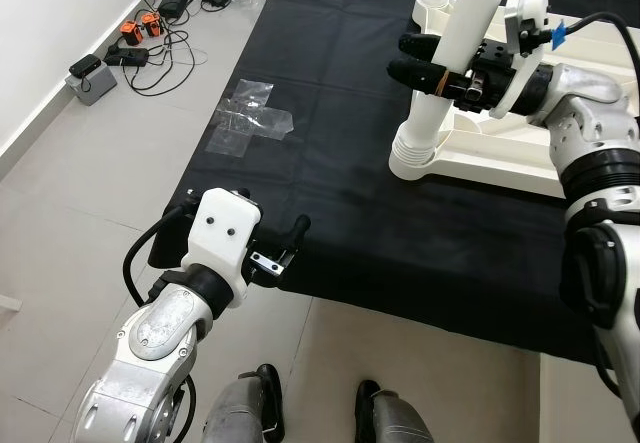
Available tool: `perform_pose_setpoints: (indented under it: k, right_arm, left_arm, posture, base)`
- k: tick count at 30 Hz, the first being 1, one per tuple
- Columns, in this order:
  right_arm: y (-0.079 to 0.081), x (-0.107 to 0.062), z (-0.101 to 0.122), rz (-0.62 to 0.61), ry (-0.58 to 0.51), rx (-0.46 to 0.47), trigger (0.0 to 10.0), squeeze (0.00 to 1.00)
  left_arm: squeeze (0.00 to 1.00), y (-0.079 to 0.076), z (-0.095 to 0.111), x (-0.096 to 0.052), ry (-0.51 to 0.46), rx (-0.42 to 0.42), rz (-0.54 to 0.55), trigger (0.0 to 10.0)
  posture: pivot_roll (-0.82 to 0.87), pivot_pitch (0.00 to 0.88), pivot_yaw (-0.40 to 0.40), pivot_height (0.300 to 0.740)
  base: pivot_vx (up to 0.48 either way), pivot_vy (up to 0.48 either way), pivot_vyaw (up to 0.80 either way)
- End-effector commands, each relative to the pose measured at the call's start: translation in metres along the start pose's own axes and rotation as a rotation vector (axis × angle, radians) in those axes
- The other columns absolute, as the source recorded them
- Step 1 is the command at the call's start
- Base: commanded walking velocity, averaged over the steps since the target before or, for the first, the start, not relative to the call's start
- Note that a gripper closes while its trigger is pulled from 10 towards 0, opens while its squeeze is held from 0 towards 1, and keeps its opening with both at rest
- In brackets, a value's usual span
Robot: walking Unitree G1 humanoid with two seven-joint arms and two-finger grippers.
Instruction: Building children table
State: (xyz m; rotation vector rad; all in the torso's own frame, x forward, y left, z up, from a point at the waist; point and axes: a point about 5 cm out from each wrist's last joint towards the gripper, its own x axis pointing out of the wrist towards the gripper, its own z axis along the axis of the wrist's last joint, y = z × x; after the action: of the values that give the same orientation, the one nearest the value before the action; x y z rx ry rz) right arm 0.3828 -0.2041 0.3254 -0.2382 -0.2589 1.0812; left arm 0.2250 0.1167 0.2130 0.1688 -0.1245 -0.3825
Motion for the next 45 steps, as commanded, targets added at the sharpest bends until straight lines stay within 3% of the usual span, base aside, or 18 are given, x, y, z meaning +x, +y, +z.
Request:
perform_pose_setpoints:
  k: [1, 9, 18, 45]
  right_arm:
    - [0.003, -0.002, -0.012, 0.019, 0.058, 0.024, 0.0, 0.0]
    - [0.006, -0.001, -0.021, 0.024, 0.095, 0.02, 0.0, 0.0]
    - [-0.002, -0.003, -0.003, -0.02, 0.071, -0.022, 0.0, 0.0]
    - [-0.006, -0.019, -0.002, -0.03, 0.097, -0.015, 0.0, 0.0]
  left_arm:
    - [0.0, 0.0, -0.003, -0.003, 0.019, 0.001, -0.008, 10.0]
    - [0.0, -0.001, -0.003, -0.003, 0.02, 0.0, -0.01, 10.0]
    - [0.0, -0.002, -0.004, -0.004, 0.021, -0.001, -0.011, 10.0]
    - [0.0, -0.001, -0.002, -0.003, 0.014, 0.006, -0.025, 10.0]
  posture:
    - [0.15, 0.307, -0.003, 0.74]
    - [0.15, 0.31, -0.003, 0.74]
    - [0.15, 0.31, -0.004, 0.74]
    - [0.15, 0.29, 0.019, 0.74]
  base:
    - [0.0, 0.0, 0.0]
    - [0.0, 0.0, 0.0]
    - [0.0, 0.0, 0.0]
    - [0.0, 0.0, 0.0]
